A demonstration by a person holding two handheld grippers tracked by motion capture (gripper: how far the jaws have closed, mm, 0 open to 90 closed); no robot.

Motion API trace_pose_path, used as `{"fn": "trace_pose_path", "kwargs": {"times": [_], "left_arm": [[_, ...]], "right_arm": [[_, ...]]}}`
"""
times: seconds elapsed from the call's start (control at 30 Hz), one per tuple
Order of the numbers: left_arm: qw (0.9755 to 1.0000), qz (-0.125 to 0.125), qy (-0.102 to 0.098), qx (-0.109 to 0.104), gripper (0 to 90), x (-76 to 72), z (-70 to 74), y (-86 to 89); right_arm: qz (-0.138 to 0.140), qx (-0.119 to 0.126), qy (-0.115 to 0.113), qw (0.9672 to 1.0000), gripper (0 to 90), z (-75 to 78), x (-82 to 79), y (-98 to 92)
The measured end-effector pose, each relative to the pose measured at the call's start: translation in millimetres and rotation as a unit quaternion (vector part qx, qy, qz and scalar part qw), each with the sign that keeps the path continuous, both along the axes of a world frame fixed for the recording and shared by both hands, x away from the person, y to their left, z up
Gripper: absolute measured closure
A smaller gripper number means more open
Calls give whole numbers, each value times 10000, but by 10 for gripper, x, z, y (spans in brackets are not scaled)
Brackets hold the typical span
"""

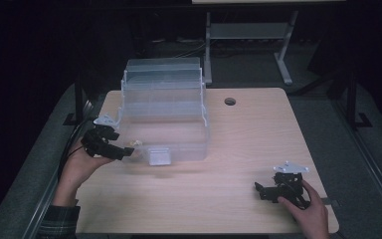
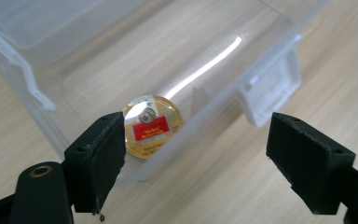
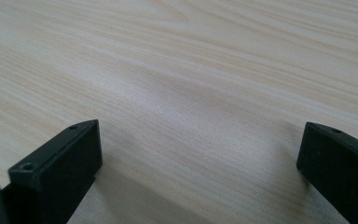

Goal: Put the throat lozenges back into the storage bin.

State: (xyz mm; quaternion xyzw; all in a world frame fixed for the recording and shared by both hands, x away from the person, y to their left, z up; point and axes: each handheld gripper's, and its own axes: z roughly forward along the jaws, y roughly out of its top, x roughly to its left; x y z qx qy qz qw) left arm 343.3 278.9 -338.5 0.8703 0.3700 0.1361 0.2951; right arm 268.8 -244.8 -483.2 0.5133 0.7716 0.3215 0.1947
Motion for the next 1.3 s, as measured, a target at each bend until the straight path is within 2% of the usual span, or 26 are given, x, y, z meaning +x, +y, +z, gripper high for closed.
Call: {"fn": "trace_pose_path", "kwargs": {"times": [0.17,0.5,0.73,0.9,1.1,1.17,1.3], "left_arm": [[10000,-24,6,-74,191,-111,-80,10],[9996,-64,-187,-201,195,-325,-190,-21],[9993,-127,-316,-181,193,-452,-288,-37],[9986,-122,-396,-327,190,-545,-380,-31],[9982,-145,-451,-378,189,-618,-490,-7],[9975,-102,-549,-432,189,-640,-537,3],[9970,-103,-600,-472,188,-681,-620,17]], "right_arm": [[-8,-9,-5,10000,0,-1,2,0],[-10,-7,-3,10000,0,-1,1,1],[-10,-6,-2,10000,0,-1,1,1],[-9,-9,-4,10000,0,-1,1,0],[-8,-8,-4,10000,0,-1,1,0],[-9,-7,-3,10000,0,-1,1,1],[-5,-7,-3,10000,0,-1,1,0]]}}
